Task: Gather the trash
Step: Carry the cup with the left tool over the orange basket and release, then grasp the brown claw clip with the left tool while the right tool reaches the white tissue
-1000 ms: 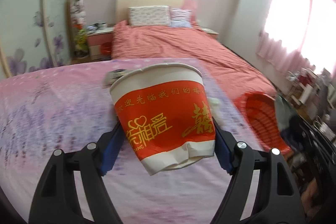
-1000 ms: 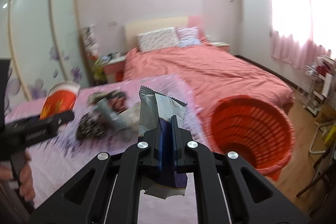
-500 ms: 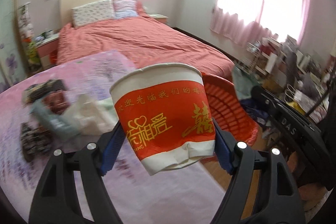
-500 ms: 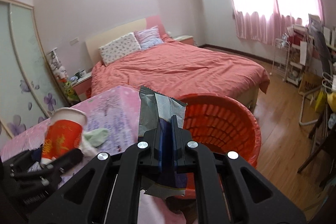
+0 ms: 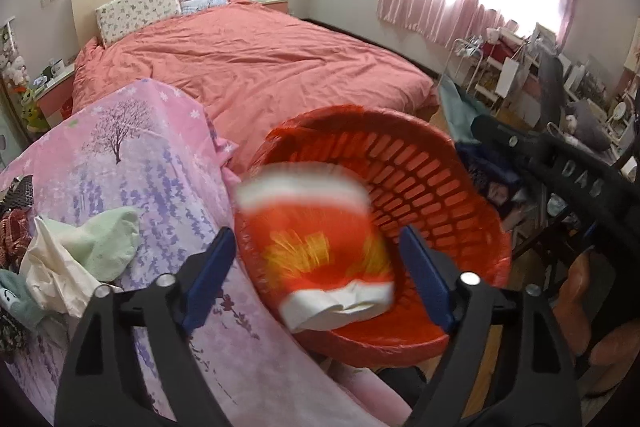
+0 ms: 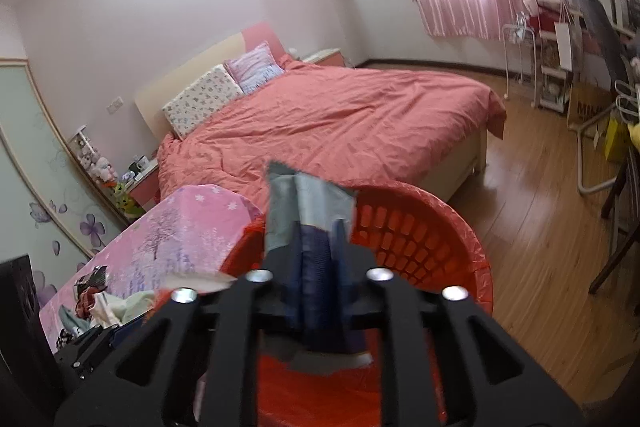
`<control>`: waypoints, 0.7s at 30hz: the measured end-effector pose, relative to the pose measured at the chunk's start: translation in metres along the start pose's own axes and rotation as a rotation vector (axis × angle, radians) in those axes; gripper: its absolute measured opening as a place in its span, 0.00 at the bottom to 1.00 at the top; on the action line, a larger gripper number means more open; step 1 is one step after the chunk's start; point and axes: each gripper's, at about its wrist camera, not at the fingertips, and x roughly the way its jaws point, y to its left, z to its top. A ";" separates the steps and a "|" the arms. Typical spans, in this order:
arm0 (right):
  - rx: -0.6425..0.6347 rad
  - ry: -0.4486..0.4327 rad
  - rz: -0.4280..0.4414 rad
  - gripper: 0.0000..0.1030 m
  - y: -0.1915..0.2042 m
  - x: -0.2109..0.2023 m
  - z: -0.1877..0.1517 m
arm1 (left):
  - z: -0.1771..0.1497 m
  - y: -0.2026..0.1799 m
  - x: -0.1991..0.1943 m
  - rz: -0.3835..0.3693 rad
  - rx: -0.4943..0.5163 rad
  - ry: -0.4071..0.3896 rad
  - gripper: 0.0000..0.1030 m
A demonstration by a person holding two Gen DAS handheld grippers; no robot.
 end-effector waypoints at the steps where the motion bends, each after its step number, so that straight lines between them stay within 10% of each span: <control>1: 0.005 -0.003 -0.004 0.41 -0.003 -0.001 -0.001 | -0.002 0.003 0.003 0.006 -0.005 0.005 0.82; 21: -0.224 0.080 -0.029 0.49 0.070 -0.025 -0.047 | -0.076 0.106 -0.100 0.267 -0.114 -0.074 0.86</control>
